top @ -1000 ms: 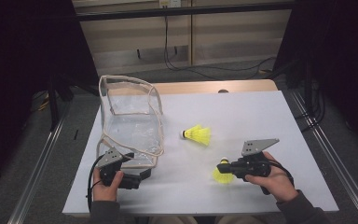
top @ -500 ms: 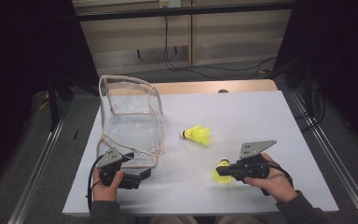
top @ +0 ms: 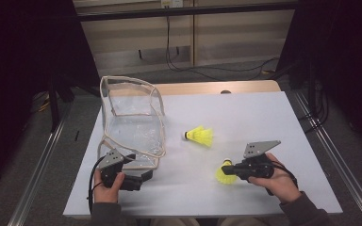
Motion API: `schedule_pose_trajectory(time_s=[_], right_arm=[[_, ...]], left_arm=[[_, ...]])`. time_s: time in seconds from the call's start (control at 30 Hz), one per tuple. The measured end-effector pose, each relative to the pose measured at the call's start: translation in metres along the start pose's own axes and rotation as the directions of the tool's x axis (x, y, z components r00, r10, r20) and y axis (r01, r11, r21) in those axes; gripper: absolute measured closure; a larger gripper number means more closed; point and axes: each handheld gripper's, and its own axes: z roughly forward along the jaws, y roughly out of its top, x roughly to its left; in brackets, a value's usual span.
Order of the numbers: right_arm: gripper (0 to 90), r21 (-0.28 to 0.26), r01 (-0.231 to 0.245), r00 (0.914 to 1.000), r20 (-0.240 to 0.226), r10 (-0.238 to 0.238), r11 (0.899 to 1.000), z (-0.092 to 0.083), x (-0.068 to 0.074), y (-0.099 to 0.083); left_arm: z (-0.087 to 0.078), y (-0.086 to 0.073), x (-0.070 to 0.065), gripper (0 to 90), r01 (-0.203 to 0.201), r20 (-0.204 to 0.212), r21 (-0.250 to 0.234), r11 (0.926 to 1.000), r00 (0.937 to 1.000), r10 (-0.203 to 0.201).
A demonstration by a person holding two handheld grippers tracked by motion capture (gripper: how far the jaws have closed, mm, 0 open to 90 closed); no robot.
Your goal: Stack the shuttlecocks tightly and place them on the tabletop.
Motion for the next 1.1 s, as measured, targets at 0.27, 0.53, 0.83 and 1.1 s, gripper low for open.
schedule_pose_trajectory(time_s=[0.27, 0.53, 0.83, 1.1], right_arm=[[90.0, -0.014, -0.005, 0.9993, 0.038, 0.005, 1.000, -0.006, -0.007, 0.000], [90.0, -0.020, -0.011, 0.9968, 0.080, 0.013, 1.000, -0.012, -0.013, -0.001], [90.0, -0.032, -0.032, 0.9921, 0.120, 0.035, 0.999, -0.020, -0.022, -0.006], [90.0, -0.039, -0.047, 0.9853, 0.163, 0.053, 0.998, -0.026, -0.029, -0.008]], left_arm=[[0.000, 0.000, 0.000, 1.9, 0.000, -0.001, 0.000, 1.0000, 1.0000, 0.000], [0.000, 0.000, 0.000, 1.9, 0.001, -0.001, -0.001, 1.0000, 1.0000, -0.001], [0.000, 0.000, 0.000, 1.9, 0.000, -0.001, -0.001, 1.0000, 1.0000, 0.000], [0.000, 0.000, 0.000, 1.9, 0.000, -0.001, -0.001, 1.0000, 1.0000, 0.000]])
